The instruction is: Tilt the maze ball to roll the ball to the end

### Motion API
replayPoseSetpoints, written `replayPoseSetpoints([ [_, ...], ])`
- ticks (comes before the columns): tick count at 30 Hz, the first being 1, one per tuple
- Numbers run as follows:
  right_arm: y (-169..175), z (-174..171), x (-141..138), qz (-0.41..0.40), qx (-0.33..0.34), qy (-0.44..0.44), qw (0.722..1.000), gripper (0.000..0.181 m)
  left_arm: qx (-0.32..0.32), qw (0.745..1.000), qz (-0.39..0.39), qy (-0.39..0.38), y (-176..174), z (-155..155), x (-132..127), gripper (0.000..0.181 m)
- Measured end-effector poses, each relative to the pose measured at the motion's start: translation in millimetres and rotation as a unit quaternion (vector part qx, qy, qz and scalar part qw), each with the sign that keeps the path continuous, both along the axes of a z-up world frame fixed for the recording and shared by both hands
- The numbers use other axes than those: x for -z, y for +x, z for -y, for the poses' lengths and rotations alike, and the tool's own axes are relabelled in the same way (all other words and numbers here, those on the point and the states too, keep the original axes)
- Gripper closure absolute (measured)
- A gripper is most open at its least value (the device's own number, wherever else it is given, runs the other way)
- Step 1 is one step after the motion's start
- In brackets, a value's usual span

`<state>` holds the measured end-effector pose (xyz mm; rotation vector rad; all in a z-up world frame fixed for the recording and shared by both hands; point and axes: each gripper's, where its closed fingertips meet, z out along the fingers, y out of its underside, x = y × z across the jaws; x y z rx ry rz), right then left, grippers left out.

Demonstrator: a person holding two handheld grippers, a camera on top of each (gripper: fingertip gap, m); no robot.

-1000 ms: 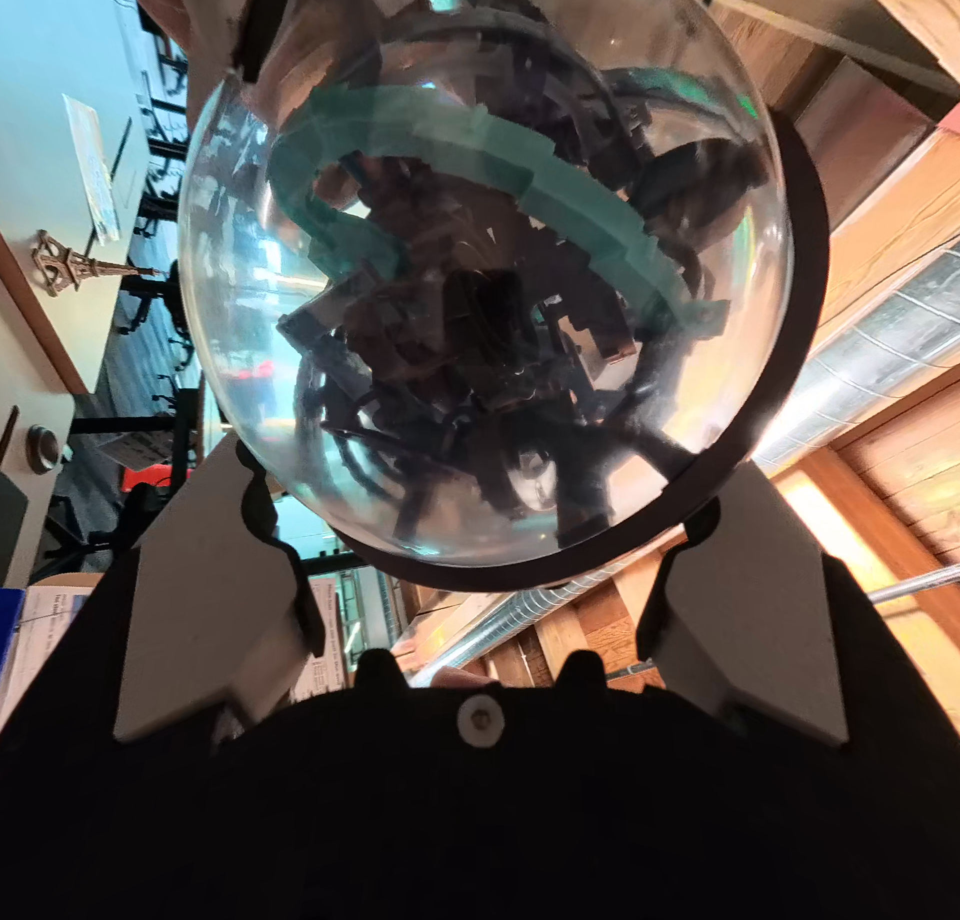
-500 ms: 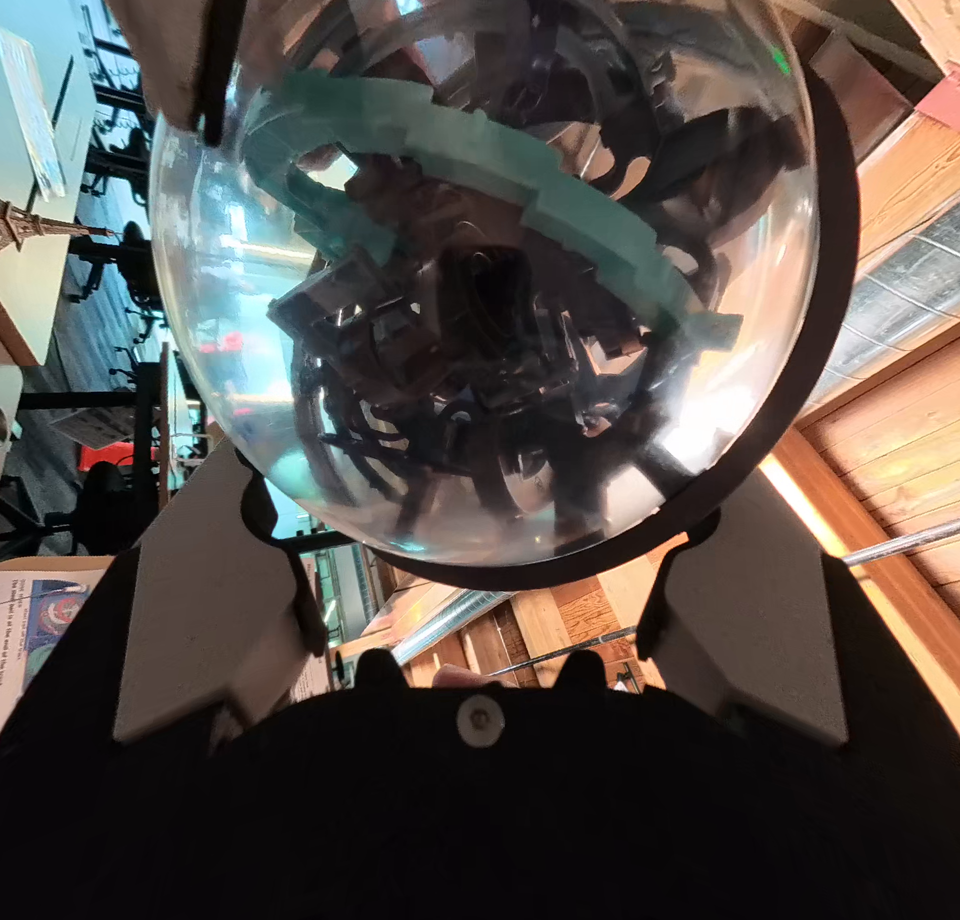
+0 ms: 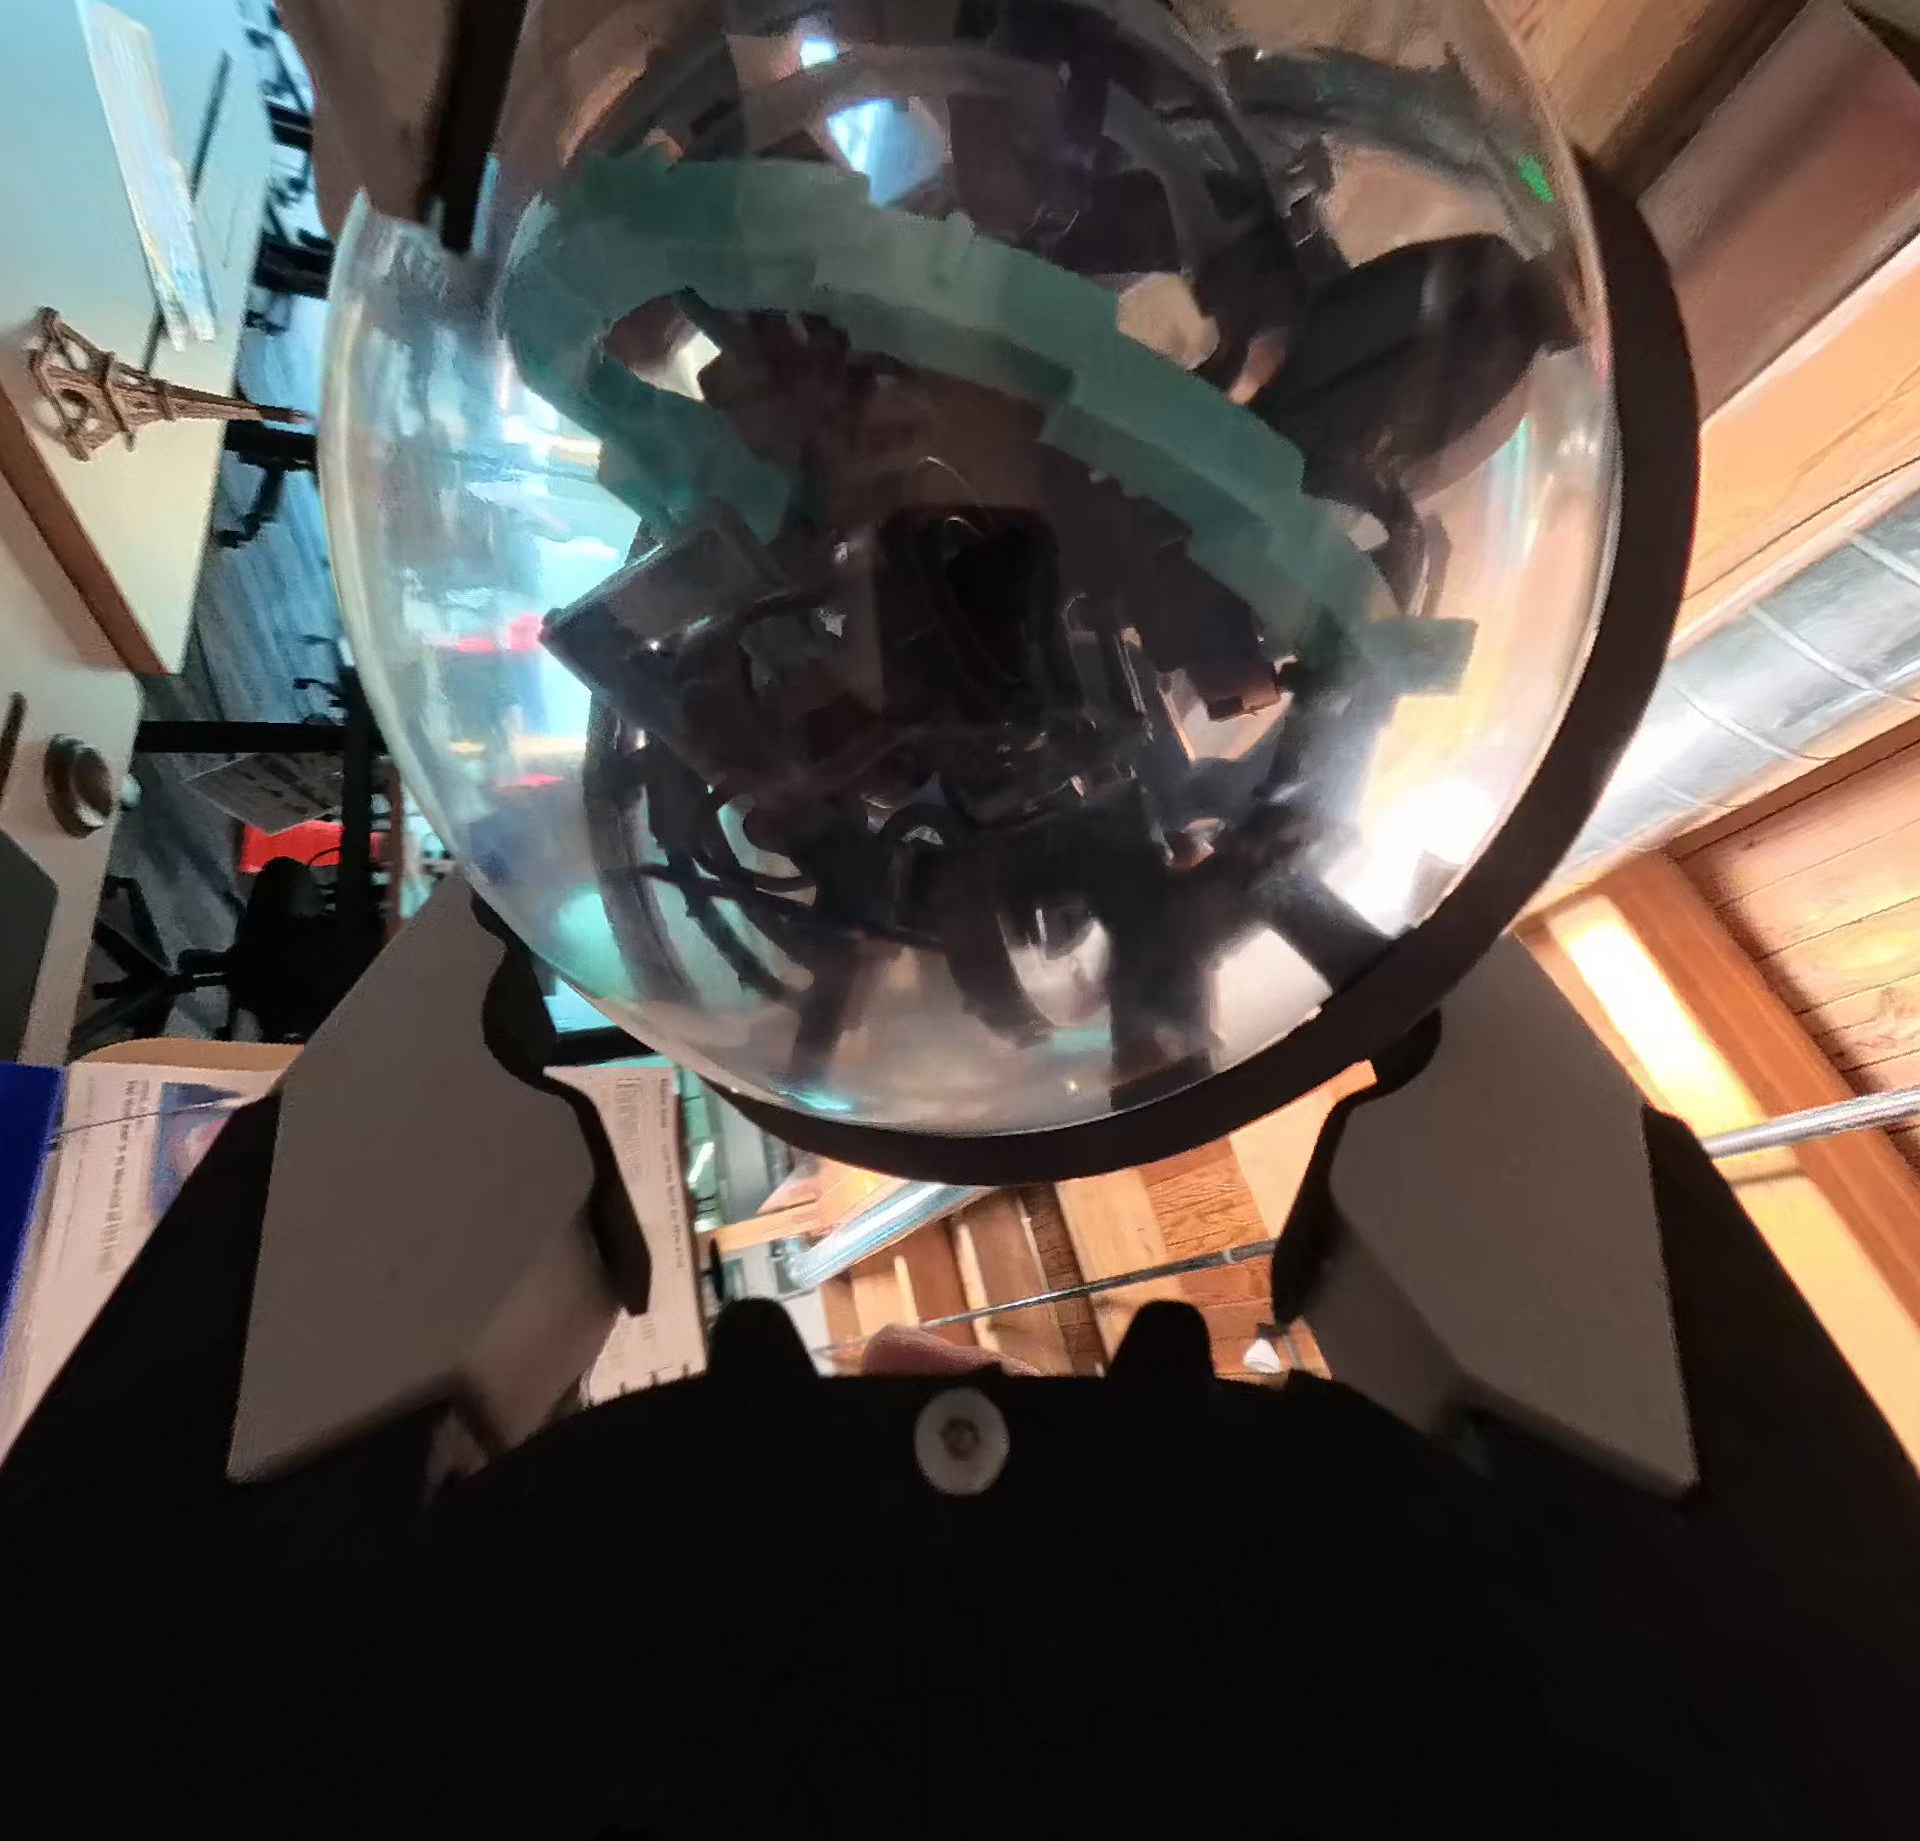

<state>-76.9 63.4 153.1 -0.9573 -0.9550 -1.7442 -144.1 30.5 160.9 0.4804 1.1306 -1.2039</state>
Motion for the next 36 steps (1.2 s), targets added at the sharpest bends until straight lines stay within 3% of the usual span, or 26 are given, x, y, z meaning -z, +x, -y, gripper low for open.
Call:
replayPoseSetpoints([
  [8, -4, -6, 15, -0.08, -0.026, -0.066, 0.994, 0.024, 0.077, 0.99, -0.109, -0.045, 5, -13, -3, 0.024],
  [19, -8, -6, 26, -0.165, -0.088, -0.105, 0.977, 0.024, 0.121, 0.964, -0.223, -0.081, 15, -17, -3, 0.024],
  [22, 0, -9, 35, -0.271, -0.112, -0.126, 0.948, 0.023, 0.103, 0.931, -0.325, -0.128, 34, -21, -5, 0.024],
  [25, 18, -18, 61, -0.443, -0.142, -0.162, 0.87, 0.024, 0.038, 0.856, -0.478, -0.191, 71, -33, 12, 0.024],
  [29, 30, -30, 92, -0.554, -0.167, -0.155, 0.8, 0.024, 0.013, 0.789, -0.577, -0.208, 98, -45, 39, 0.023],
  [31, 23, -28, 89, -0.571, -0.193, -0.138, 0.786, 0.023, 0.052, 0.768, -0.599, -0.22, 96, -45, 40, 0.024],
  [34, 1, -17, 63, -0.551, -0.26, -0.113, 0.785, 0.023, 0.133, 0.754, -0.595, -0.245, 80, -38, 23, 0.023],
  [36, -4, -11, 54, -0.556, -0.271, -0.115, 0.777, 0.023, 0.146, 0.754, -0.591, -0.248, 76, -34, 17, 0.023],
])
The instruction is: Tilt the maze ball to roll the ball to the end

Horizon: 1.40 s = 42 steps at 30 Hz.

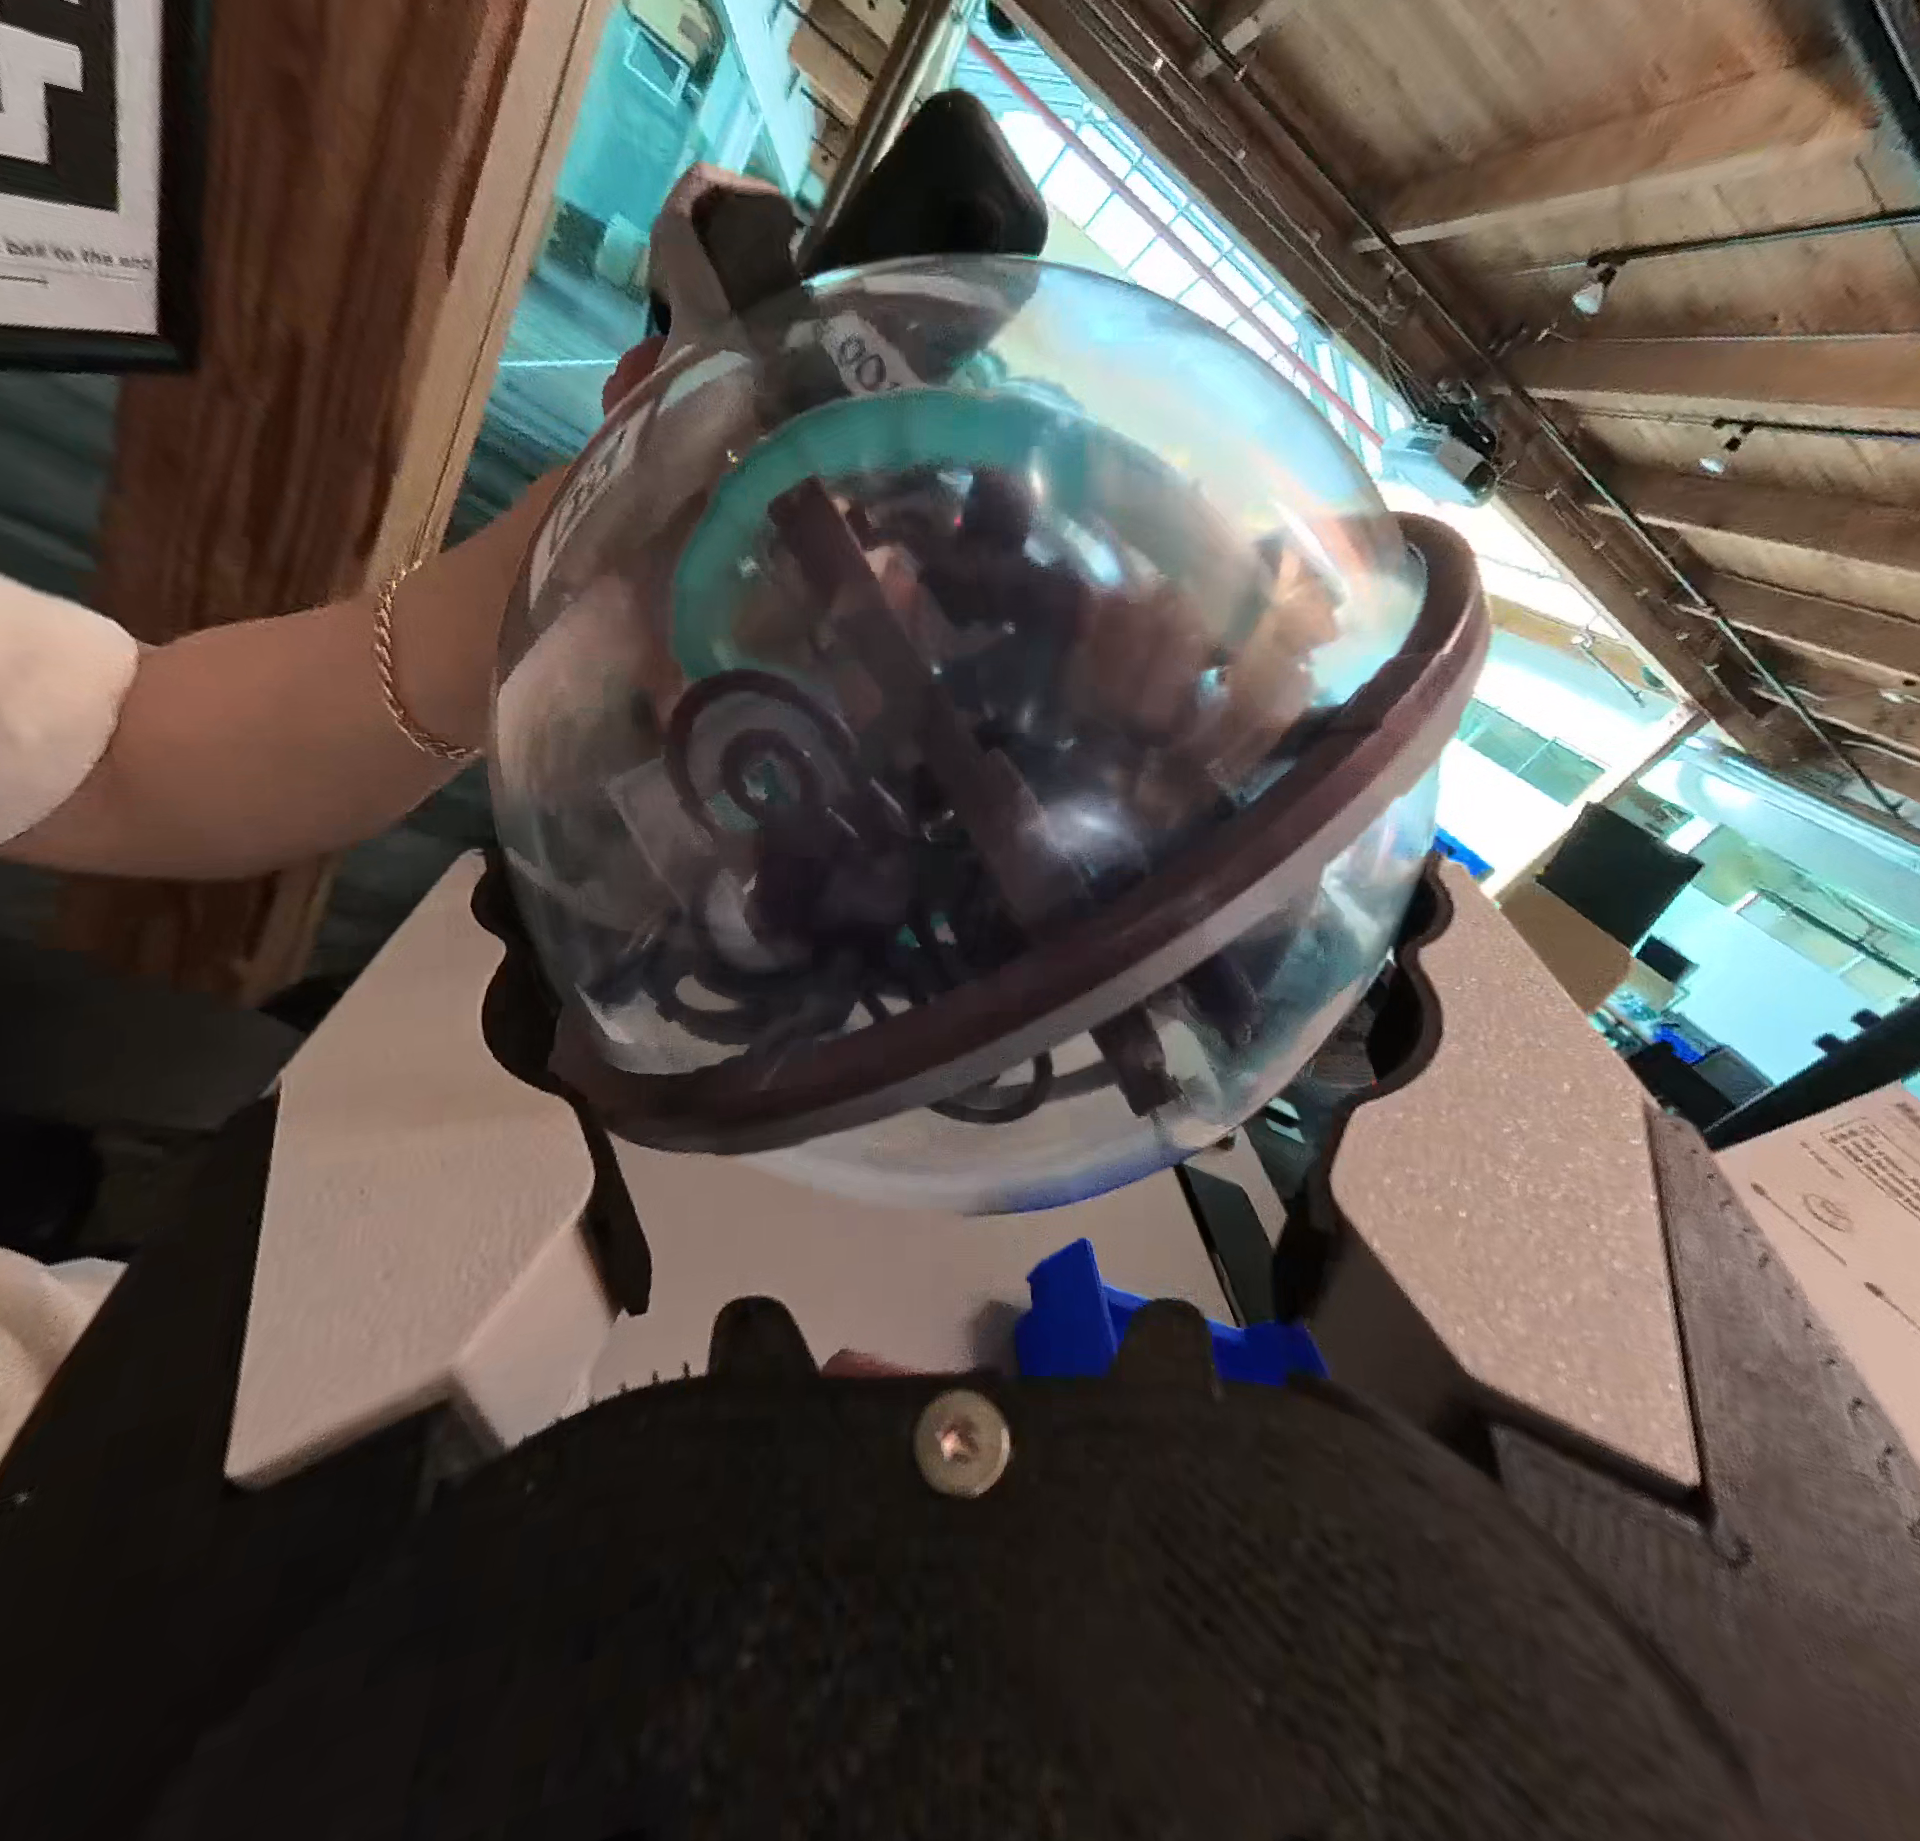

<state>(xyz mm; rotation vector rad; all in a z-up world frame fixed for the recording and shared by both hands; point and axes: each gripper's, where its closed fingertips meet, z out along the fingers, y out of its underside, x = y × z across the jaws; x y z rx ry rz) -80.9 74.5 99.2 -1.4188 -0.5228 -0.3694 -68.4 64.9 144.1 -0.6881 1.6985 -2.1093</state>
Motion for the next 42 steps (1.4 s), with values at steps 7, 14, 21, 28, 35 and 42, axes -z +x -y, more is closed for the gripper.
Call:
replayPoseSetpoints([
  [7, -5, 9, -5, 0.156, 0.058, 0.028, 0.986, 0.022, -0.025, 0.983, 0.154, 0.101, -25, 19, -11, 0.024],
  [14, 41, -11, 21, 0.165, 0.095, 0.037, 0.981, 0.023, -0.145, 0.926, 0.182, 0.296, 7, 19, 14, 0.023],
  [21, 43, -14, 17, 0.155, 0.098, 0.051, 0.982, 0.023, -0.134, 0.934, 0.161, 0.29, 13, 15, 11, 0.024],
  [28, 33, -11, 7, 0.158, 0.124, 0.047, 0.978, 0.023, -0.038, 0.968, 0.151, 0.197, 7, 8, 1, 0.024],
  [35, 13, -7, -5, 0.159, 0.099, 0.072, 0.98, 0.023, 0.012, 0.981, 0.148, 0.121, -7, 5, -9, 0.025],
  [42, 33, -8, 9, 0.134, 0.077, 0.167, 0.974, 0.023, -0.104, 0.92, 0.161, 0.343, 8, 26, 11, 0.023],
])
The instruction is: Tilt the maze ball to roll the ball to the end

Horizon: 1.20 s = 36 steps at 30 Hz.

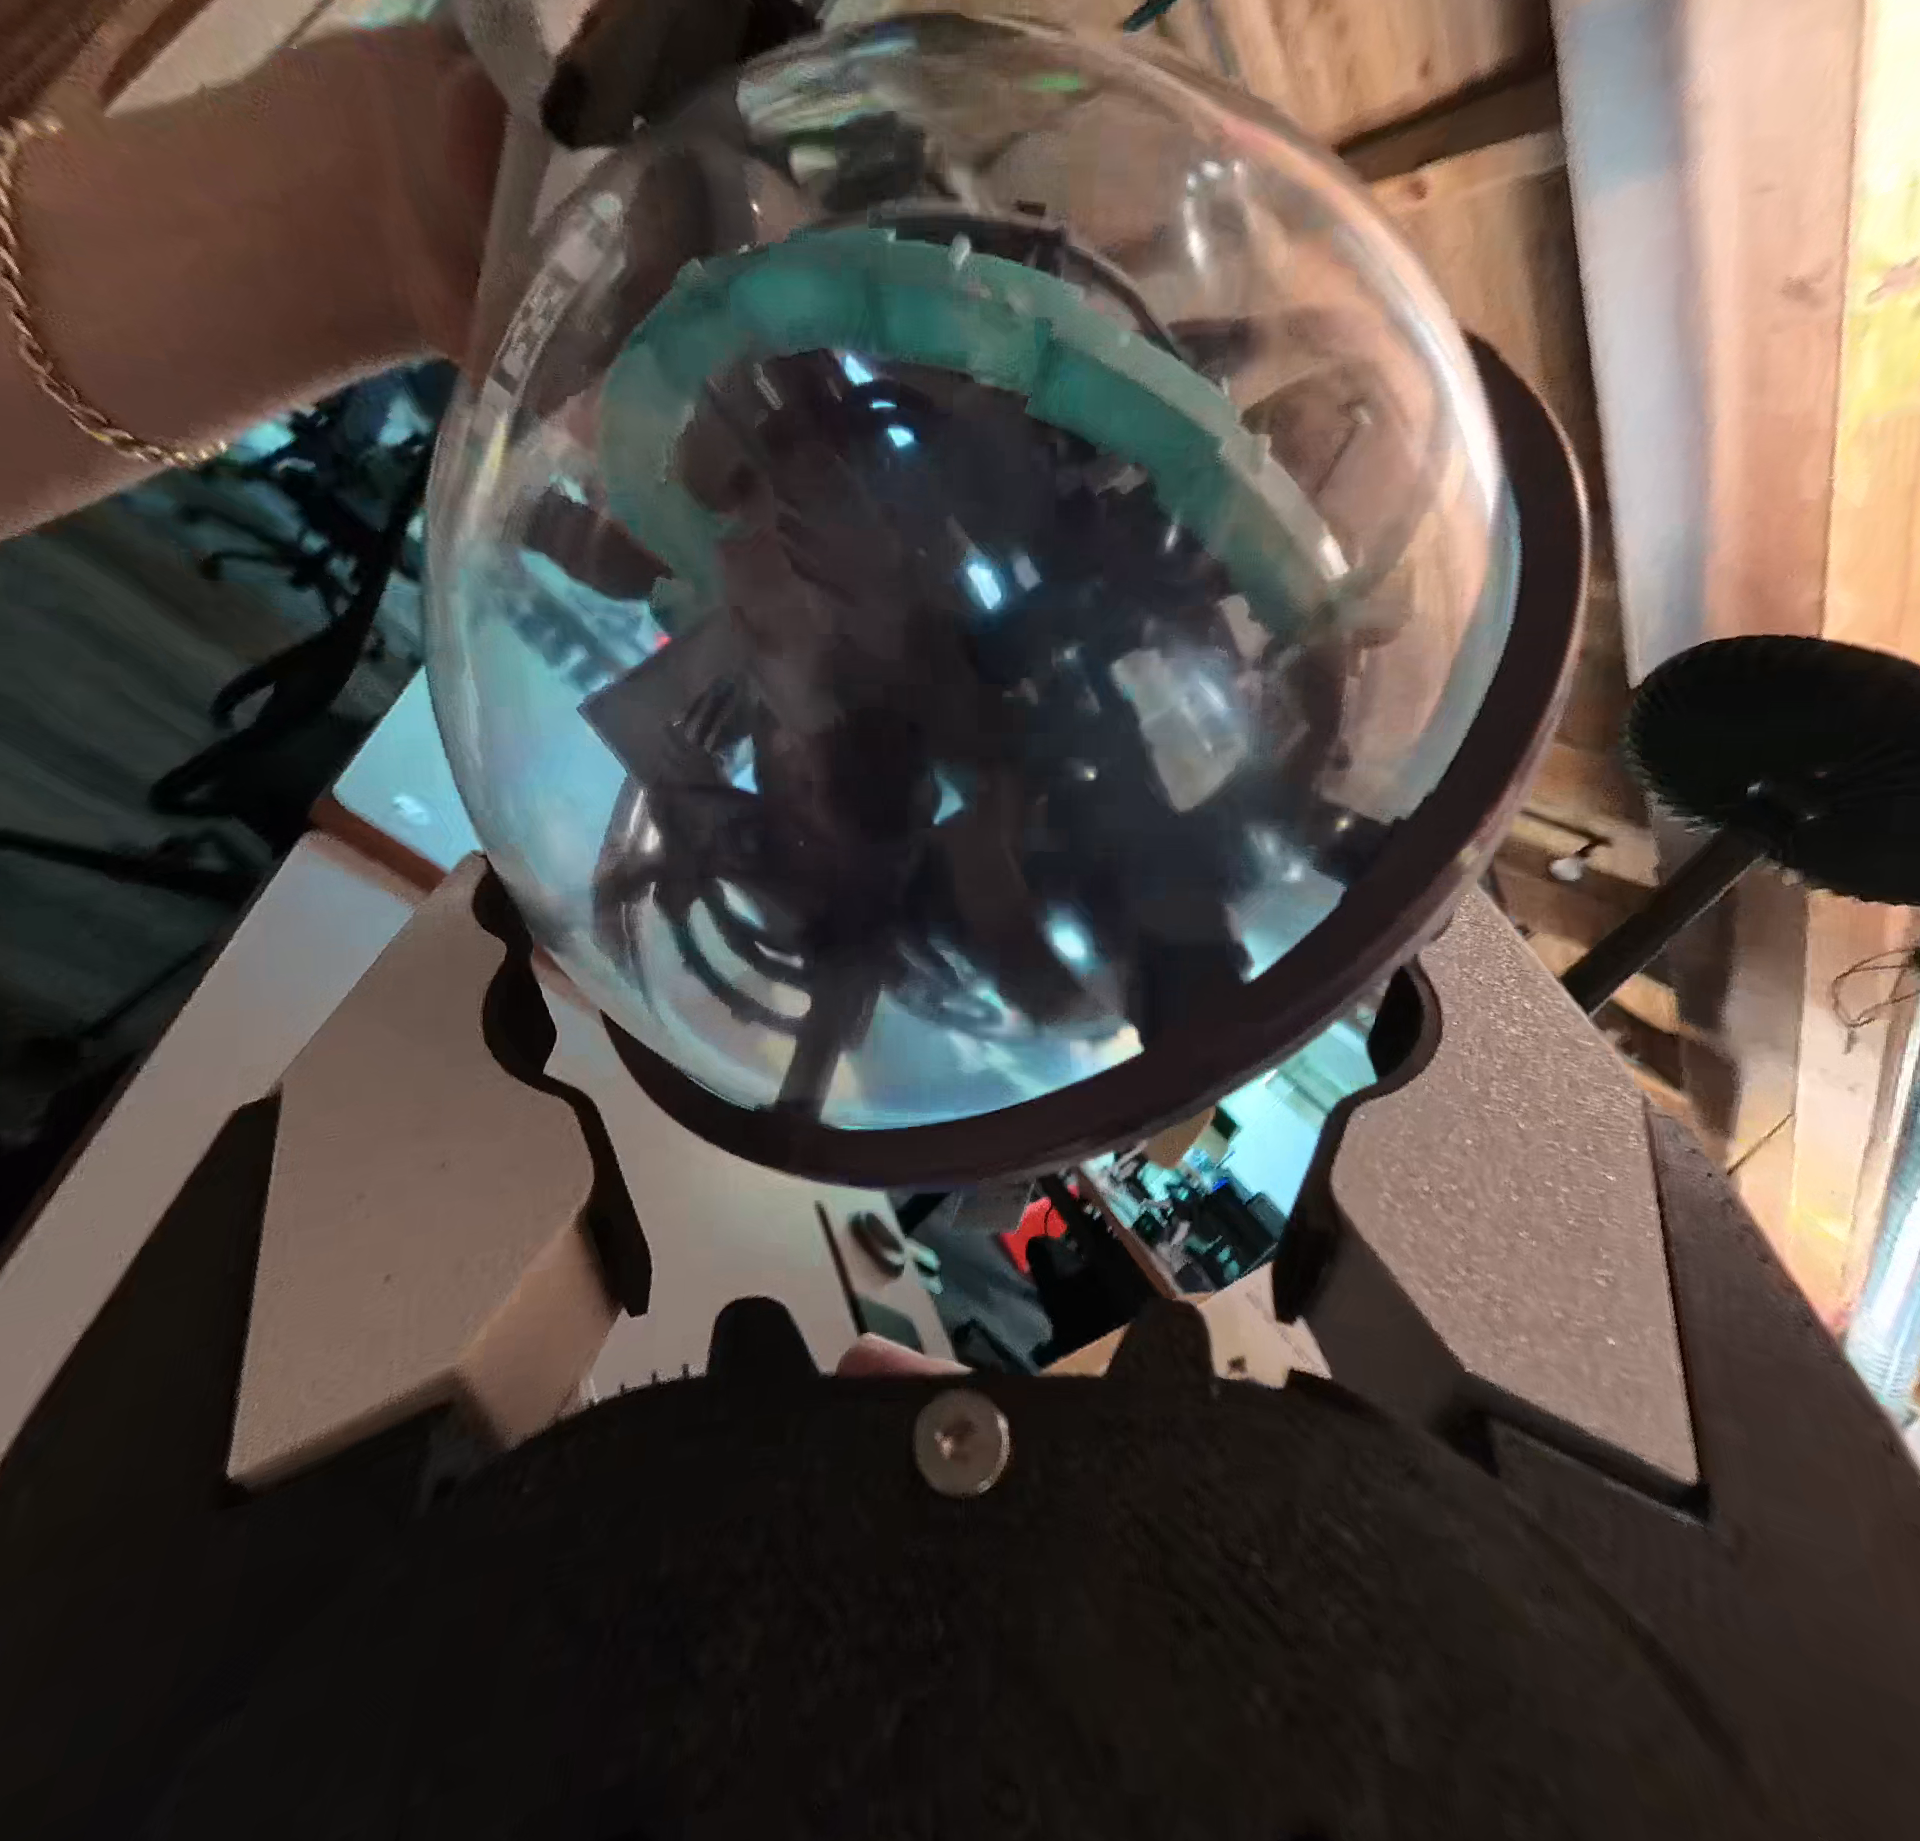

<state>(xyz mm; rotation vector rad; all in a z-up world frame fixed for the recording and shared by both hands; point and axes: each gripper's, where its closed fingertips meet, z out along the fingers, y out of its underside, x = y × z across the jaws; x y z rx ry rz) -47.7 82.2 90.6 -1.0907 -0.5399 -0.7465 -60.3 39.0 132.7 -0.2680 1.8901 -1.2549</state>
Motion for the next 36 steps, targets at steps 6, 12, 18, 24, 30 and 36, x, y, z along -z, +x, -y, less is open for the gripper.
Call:
replayPoseSetpoints([
  [6, 13, 2, -9, -0.038, -0.011, 0.107, 0.994, 0.024, -0.045, 0.988, -0.02, 0.145, 15, 15, 1, 0.023],
  [12, 27, 3, -15, -0.074, 0.0, 0.163, 0.984, 0.024, -0.062, 0.968, -0.033, 0.24, 29, 24, 2, 0.024],
  [18, 33, 6, -18, -0.1, 0.024, 0.2, 0.974, 0.024, -0.049, 0.953, -0.043, 0.296, 32, 30, 4, 0.024],
  [24, 25, 15, -27, -0.095, 0.068, 0.24, 0.964, 0.023, 0.04, 0.955, -0.066, 0.286, 20, 33, -4, 0.023],
  [30, 2, 25, -41, -0.028, 0.112, 0.245, 0.963, 0.024, 0.133, 0.963, -0.038, 0.231, -8, 35, -20, 0.024],
  [36, -17, 33, -51, 0.117, 0.141, 0.176, 0.967, 0.023, 0.189, 0.967, 0.095, 0.14, -37, 33, -33, 0.024],
])
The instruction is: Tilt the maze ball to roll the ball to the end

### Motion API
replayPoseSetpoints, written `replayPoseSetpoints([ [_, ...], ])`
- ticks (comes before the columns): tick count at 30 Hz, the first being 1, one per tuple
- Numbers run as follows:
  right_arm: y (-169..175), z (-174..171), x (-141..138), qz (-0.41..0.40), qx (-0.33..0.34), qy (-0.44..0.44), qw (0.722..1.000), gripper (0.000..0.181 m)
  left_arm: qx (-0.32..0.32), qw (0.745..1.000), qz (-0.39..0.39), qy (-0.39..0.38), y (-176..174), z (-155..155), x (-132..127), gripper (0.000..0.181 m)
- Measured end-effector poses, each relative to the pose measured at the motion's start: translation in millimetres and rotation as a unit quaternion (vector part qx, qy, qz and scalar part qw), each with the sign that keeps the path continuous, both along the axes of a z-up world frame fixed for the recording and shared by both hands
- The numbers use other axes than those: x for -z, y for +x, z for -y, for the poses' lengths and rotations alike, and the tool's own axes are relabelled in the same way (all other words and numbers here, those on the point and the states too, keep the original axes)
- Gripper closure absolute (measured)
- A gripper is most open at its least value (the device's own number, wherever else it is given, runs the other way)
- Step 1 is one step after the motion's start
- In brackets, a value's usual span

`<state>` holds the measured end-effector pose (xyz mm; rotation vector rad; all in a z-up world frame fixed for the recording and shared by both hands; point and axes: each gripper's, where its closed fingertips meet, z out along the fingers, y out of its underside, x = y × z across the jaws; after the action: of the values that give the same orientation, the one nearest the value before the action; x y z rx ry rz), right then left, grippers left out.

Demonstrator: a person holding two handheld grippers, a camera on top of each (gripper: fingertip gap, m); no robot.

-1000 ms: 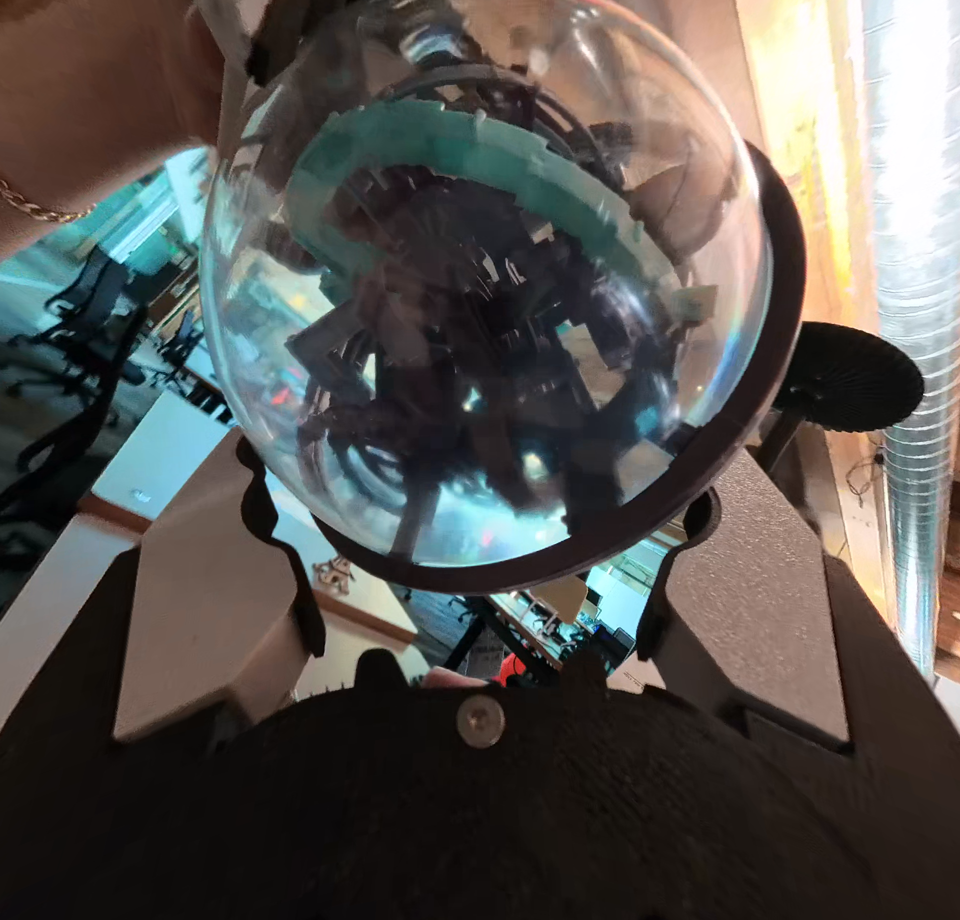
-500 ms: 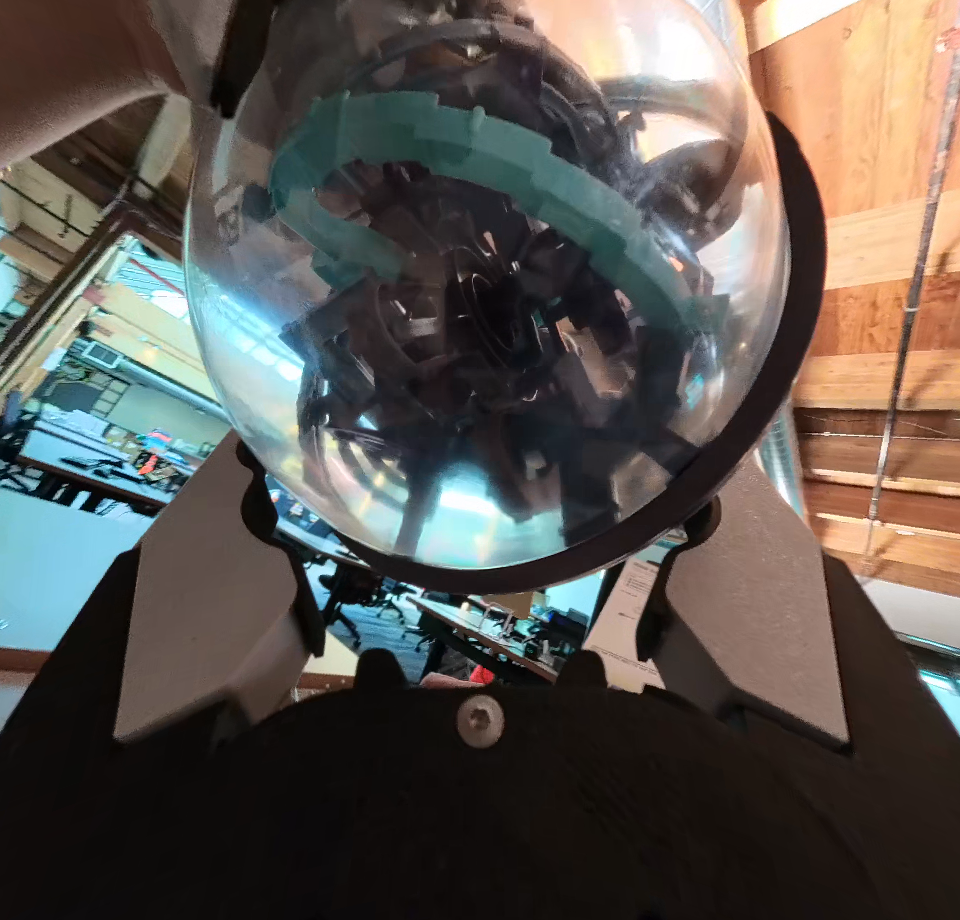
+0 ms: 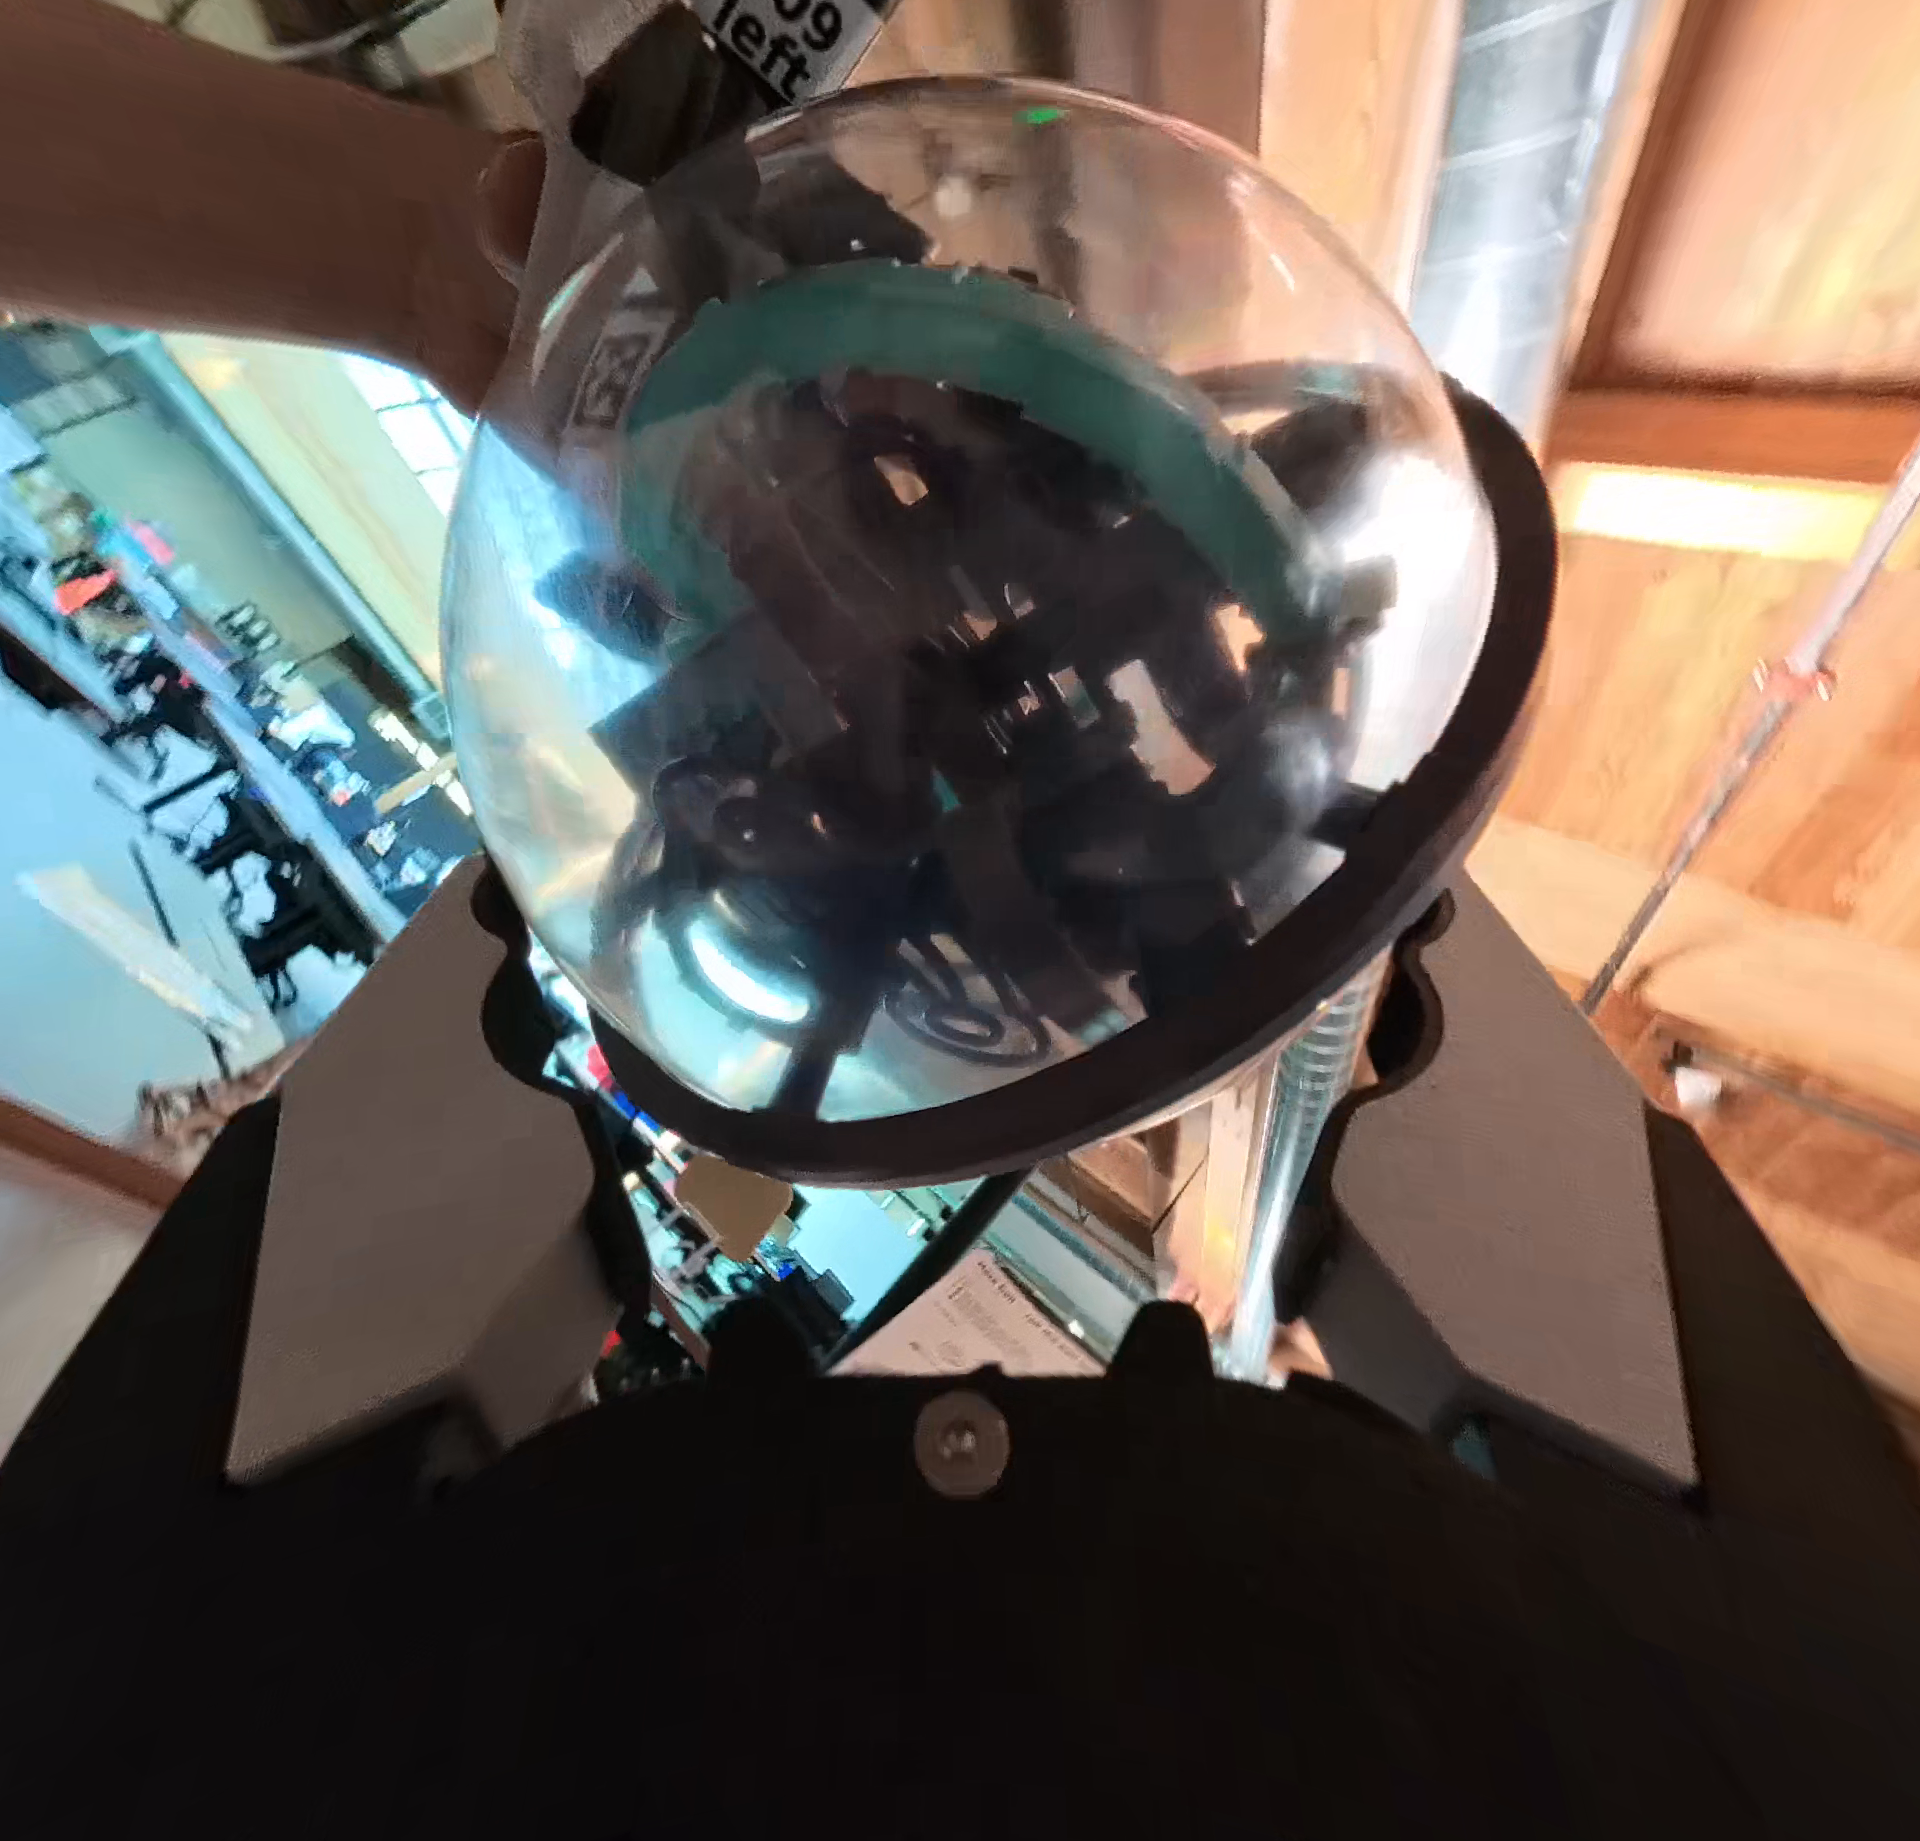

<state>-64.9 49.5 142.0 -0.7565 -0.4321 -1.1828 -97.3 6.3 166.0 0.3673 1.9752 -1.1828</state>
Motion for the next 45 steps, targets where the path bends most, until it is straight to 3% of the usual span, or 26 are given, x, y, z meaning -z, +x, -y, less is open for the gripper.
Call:
replayPoseSetpoints([
  [5, -4, 0, -5, 0.099, 0.074, -0.099, 0.987, 0.024, 0.044, 0.987, 0.123, -0.089, -17, -9, -3, 0.023],
  [11, -7, -3, -18, 0.205, 0.173, -0.159, 0.95, 0.023, 0.06, 0.949, 0.276, -0.144, -33, -18, -5, 0.023],
  [16, -13, -6, -39, 0.278, 0.23, -0.162, 0.919, 0.023, 0.058, 0.913, 0.373, -0.157, -44, -23, -15, 0.023],
  [22, -14, -3, -66, 0.317, 0.247, -0.111, 0.909, 0.024, 0.013, 0.874, 0.47, -0.12, -48, -14, -29, 0.023],
  [31, -22, -13, -73, 0.369, 0.249, -0.174, 0.878, 0.024, -0.001, 0.839, 0.507, -0.199, -56, -25, -34, 0.023],
  [40, -38, -41, -67, 0.429, 0.28, -0.35, 0.785, 0.023, 0.036, 0.773, 0.5, -0.389, -73, -63, -30, 0.023],
  [45, -44, -48, -58, 0.4, 0.296, -0.448, 0.743, 0.023, 0.096, 0.756, 0.426, -0.487, -79, -83, -28, 0.024],
])
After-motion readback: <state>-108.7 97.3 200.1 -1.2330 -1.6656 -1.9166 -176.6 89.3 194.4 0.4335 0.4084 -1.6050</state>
